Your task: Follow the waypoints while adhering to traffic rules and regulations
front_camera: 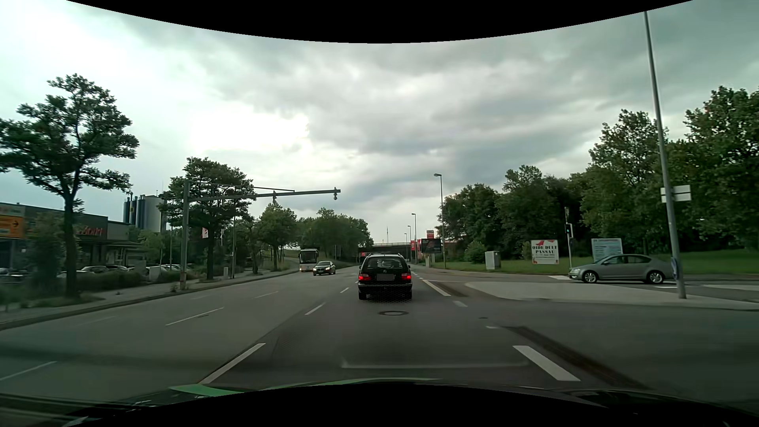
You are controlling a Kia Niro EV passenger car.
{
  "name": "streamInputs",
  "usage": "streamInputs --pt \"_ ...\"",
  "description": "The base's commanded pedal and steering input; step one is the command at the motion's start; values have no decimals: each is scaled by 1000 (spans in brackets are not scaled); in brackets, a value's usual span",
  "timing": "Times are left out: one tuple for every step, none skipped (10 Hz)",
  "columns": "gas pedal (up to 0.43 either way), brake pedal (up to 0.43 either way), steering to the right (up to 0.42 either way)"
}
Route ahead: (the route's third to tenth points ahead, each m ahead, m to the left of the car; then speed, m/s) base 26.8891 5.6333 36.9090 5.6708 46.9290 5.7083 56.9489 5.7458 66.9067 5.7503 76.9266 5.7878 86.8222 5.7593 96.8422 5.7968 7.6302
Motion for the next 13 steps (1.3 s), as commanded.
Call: streamInputs --pt "268 0 -3" --pt "268 0 -2" --pt "268 0 -3" --pt "268 0 -3" --pt "268 0 -3" --pt "268 0 -3" --pt "268 0 -2" --pt "268 0 -3" --pt "268 0 -3" --pt "268 0 -3" --pt "268 0 -3" --pt "268 0 -2" --pt "268 0 -2"
